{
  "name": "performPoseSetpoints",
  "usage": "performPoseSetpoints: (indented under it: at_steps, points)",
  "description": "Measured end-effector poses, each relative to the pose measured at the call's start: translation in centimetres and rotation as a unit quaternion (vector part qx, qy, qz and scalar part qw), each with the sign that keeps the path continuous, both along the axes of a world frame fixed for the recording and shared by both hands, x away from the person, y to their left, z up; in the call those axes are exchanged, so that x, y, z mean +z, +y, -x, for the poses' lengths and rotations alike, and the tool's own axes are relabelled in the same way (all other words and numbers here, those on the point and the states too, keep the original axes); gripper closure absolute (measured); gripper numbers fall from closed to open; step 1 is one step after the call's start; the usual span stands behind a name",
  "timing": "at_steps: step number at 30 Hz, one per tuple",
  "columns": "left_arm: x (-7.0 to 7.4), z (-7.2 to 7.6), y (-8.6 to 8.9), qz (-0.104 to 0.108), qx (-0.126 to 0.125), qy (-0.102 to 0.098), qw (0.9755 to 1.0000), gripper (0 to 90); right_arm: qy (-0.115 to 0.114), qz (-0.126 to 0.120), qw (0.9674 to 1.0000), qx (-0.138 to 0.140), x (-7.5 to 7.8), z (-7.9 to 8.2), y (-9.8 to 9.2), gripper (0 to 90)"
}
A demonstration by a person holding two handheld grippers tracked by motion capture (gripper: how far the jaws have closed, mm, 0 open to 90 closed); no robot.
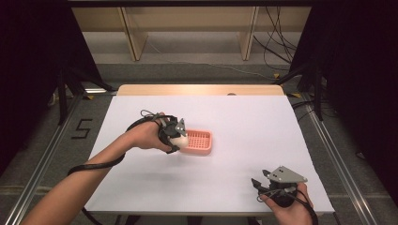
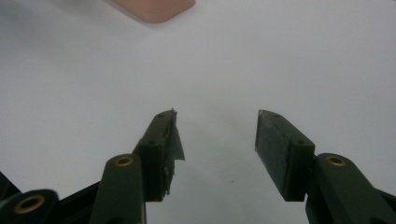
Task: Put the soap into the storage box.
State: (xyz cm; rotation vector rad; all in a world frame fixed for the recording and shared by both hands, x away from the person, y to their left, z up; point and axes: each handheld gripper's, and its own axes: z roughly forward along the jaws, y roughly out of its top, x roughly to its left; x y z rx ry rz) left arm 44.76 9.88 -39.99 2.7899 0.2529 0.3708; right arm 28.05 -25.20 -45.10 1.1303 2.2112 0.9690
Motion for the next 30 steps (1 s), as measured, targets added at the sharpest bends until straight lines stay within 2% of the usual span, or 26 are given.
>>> performPoseSetpoints:
  at_steps: [12, 22, 26, 28, 30]
  points:
    - [0.14, -0.52, -0.63, 0.001, -0.017, -0.017, 0.9997, 49.6, 0.0, 0.001, 1.0, 0.004, -0.06, -0.04, 0.01, 49.0]
    - [0.18, -0.81, -0.74, 0.007, -0.019, -0.03, 0.9993, 49.6, 0.003, -0.001, 1.0, -0.002, -0.08, 0.0, 0.04, 48.9]
    - [0.21, -0.92, -0.76, 0.012, -0.017, -0.03, 0.9993, 49.6, 0.004, -0.005, 1.0, 0.005, -0.17, -0.11, 0.01, 48.9]
    - [0.23, -0.98, -0.78, 0.012, -0.018, -0.029, 0.9993, 49.6, 0.003, -0.002, 1.0, -0.002, -0.09, 0.0, 0.03, 48.9]
    - [0.21, -1.05, -0.83, 0.016, -0.019, -0.035, 0.9991, 49.6, 0.005, -0.004, 1.0, 0.005, -0.17, -0.12, 0.0, 48.9]
